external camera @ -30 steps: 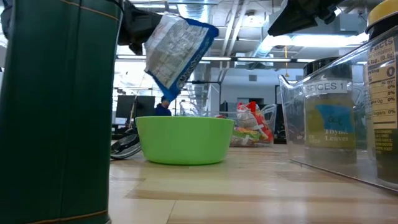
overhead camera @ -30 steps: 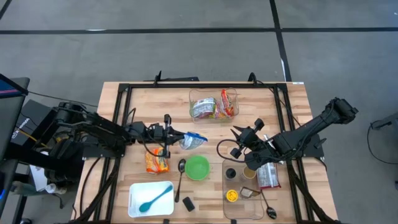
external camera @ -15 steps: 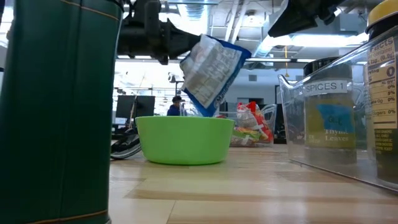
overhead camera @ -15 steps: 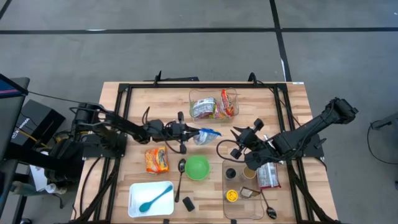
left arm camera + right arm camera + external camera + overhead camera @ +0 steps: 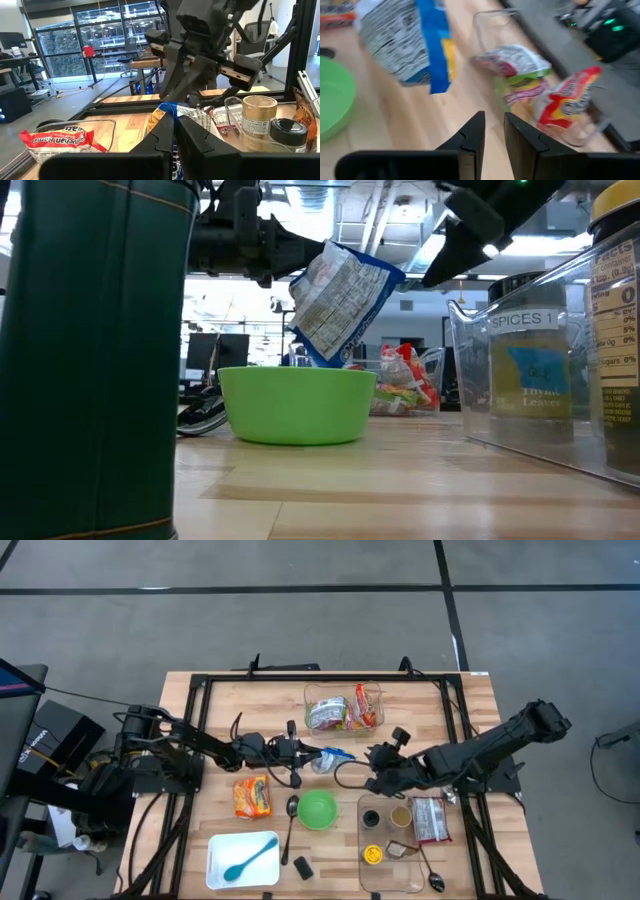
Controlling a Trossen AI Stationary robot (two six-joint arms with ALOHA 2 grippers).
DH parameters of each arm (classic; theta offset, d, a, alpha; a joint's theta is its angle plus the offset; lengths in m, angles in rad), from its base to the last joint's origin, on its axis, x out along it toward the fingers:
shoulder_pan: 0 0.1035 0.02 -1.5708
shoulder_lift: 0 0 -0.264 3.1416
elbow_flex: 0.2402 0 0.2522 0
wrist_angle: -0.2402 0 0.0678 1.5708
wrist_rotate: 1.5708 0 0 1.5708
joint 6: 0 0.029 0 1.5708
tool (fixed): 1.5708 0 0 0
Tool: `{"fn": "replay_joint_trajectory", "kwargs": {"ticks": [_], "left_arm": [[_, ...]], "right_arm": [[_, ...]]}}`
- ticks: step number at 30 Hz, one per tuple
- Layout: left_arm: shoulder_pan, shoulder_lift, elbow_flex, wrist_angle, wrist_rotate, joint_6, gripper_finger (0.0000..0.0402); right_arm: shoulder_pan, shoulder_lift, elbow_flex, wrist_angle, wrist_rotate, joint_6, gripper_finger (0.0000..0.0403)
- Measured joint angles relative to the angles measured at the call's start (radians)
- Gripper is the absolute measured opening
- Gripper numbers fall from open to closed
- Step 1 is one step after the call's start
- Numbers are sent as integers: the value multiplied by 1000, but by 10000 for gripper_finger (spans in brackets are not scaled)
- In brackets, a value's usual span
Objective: Pick & Place Food Item
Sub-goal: Put the blue noodle pack into the top transparent bin
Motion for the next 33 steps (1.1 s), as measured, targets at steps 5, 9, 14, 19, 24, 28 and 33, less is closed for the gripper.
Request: {"fn": "replay_joint_trajectory", "kwargs": {"ticks": [5,9,14,19,24,28,33], "left_arm": [[0,0,0,0,0,0,2],[0,0,0,0,0,0,4],[0,0,0,0,0,0,2],[0,0,0,0,0,0,4],[0,-1,0,0,0,0,2],[0,-1,0,0,0,0,4],[0,-1,0,0,0,0,2]], "right_arm": [[-53,-19,0,51,-189,-111,66],[-93,-35,0,122,-399,-196,66],[-131,-39,0,157,-515,-235,66],[-154,-39,0,154,-516,-235,66],[-161,-39,0,146,-527,-235,70],[-161,-39,0,125,-538,-206,96],[-161,-39,0,93,-537,-183,163]]}}
